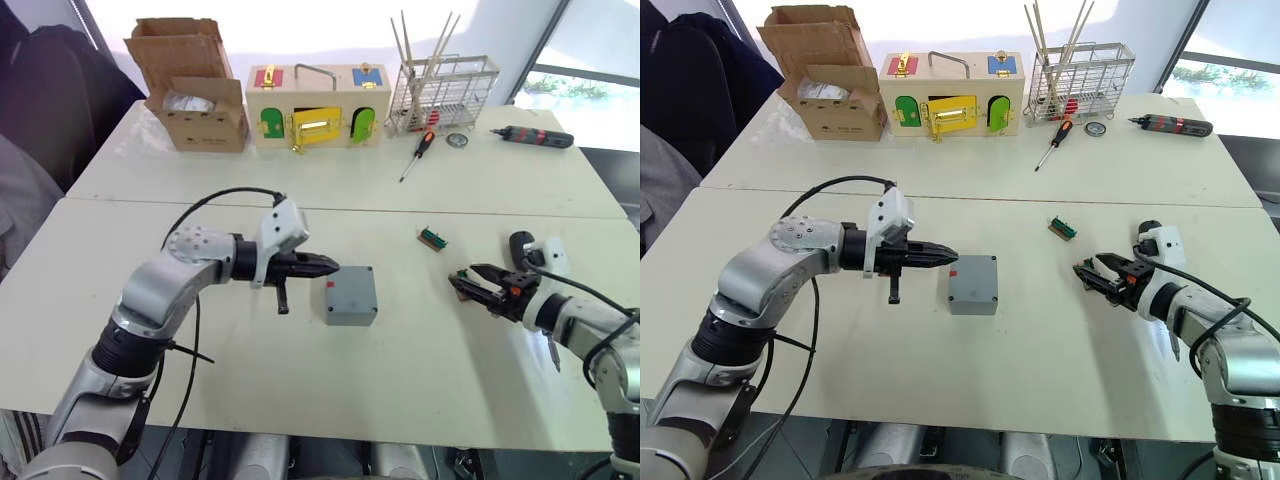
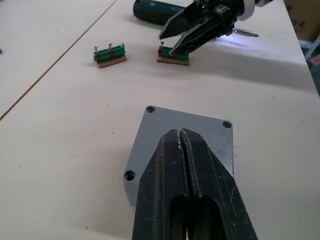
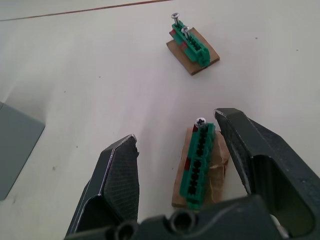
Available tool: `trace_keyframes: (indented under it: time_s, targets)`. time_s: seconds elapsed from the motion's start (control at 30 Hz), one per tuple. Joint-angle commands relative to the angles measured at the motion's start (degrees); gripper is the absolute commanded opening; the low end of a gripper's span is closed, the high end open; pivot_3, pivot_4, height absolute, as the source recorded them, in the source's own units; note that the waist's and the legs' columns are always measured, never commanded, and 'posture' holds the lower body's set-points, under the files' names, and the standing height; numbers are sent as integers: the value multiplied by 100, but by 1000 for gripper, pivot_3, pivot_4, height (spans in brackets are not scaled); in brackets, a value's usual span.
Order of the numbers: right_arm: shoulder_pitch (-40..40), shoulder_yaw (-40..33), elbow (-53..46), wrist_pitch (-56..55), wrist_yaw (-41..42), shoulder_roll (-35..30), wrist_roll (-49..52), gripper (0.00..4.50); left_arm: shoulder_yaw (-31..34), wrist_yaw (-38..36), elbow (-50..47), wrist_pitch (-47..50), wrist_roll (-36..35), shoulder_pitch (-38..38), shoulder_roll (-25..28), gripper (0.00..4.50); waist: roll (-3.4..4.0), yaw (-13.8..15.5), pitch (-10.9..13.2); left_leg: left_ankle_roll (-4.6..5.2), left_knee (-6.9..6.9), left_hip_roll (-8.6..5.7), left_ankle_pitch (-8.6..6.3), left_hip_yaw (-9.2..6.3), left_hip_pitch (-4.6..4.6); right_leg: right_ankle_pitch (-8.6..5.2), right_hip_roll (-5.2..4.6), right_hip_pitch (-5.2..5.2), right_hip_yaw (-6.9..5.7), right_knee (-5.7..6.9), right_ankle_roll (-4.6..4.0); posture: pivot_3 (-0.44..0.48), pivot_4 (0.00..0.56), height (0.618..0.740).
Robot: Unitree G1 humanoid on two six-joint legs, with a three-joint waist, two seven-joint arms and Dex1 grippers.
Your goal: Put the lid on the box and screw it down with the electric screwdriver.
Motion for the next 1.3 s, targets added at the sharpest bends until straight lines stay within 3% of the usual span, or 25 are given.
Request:
trace_keyframes:
  time_s: [0.03,0.1,0.2,0.33,1.2,1.3]
  targets:
    - [-78,-37,5,-158,-47,38,-25,2892,-13,35,-171,-114,25,17,53,0,0,3,0,0,0,0,0,0,0,0,0,0,0,0,0,0,150,735]
    - [-89,-5,68,-219,-81,63,-66,2892,-17,43,-172,-118,27,22,52,0,0,5,0,0,0,0,0,0,0,0,0,0,0,0,0,0,150,735]
    - [-131,40,156,-303,-136,89,-145,2084,-27,68,-178,-117,29,25,45,0,0,3,0,0,0,0,0,0,0,0,0,0,0,0,0,0,150,735]
    - [-165,84,227,-391,-169,101,-227,53,-28,95,-174,-131,28,16,45,0,0,-1,0,-1,0,0,0,0,0,0,0,0,0,0,0,0,150,735]
    - [-374,-493,-375,228,-256,-41,468,14,-62,69,-80,-258,74,62,55,0,0,2,0,-1,0,0,0,0,0,0,0,0,0,0,0,0,150,735]
    - [-675,-316,-919,601,-41,-131,979,14,30,-33,-83,-236,37,91,212,0,0,-3,0,0,-1,0,0,0,0,0,0,-1,0,-1,0,0,150,735]
